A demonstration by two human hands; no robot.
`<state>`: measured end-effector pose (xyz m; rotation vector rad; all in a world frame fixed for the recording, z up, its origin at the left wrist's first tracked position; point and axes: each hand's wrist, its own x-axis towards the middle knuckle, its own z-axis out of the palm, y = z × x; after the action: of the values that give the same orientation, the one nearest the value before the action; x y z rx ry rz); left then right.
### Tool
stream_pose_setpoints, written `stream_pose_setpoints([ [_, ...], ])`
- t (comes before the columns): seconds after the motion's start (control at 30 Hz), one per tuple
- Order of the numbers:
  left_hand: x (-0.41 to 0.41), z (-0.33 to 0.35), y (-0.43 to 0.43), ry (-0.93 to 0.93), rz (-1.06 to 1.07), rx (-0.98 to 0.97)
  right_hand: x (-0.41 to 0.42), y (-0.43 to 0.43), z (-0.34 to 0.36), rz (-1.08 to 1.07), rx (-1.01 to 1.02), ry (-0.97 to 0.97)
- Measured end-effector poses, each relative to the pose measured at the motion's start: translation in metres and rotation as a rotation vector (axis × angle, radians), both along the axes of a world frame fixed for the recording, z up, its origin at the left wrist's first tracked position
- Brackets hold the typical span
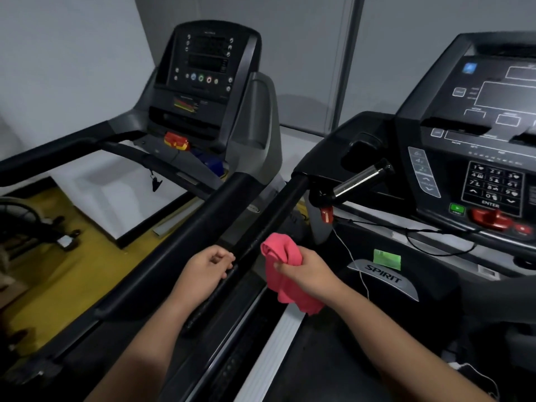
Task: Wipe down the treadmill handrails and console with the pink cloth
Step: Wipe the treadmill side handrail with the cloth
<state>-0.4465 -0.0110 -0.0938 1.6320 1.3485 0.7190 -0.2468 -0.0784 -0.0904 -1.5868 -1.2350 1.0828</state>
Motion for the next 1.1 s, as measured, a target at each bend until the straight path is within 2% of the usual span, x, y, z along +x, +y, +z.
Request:
stream_pose_setpoints([
  [0.23,-0.011,-0.011,0.013,0.071,-0.024,0.022,-0.008,0.004,0.000,-0.032,0.029,0.017],
  [0.37,-0.026,-0.022,0.028,0.074,-0.077,-0.161,-0.024,0.008,-0.002,-0.090,0.047,0.054],
  [0.53,-0.039,-0.037,0.044,0.079,-0.241,-0.363,-0.054,0.015,-0.011,-0.207,0.058,0.071],
  [0.67,-0.039,-0.054,0.057,-0.039,-0.304,-0.563,-0.075,0.022,-0.017,-0.317,0.084,-0.026],
  [0.77,-0.033,-0.061,0.060,-0.158,-0.276,-0.713,-0.085,0.029,-0.024,-0.355,0.103,-0.140],
  [0.93,-0.027,-0.065,0.058,-0.155,-0.292,-0.732,-0.103,0.028,-0.017,-0.358,0.050,-0.340],
  [1.1,-0.036,-0.076,0.063,-0.265,-0.245,-0.767,-0.132,0.014,-0.020,-0.366,0.042,-0.458],
])
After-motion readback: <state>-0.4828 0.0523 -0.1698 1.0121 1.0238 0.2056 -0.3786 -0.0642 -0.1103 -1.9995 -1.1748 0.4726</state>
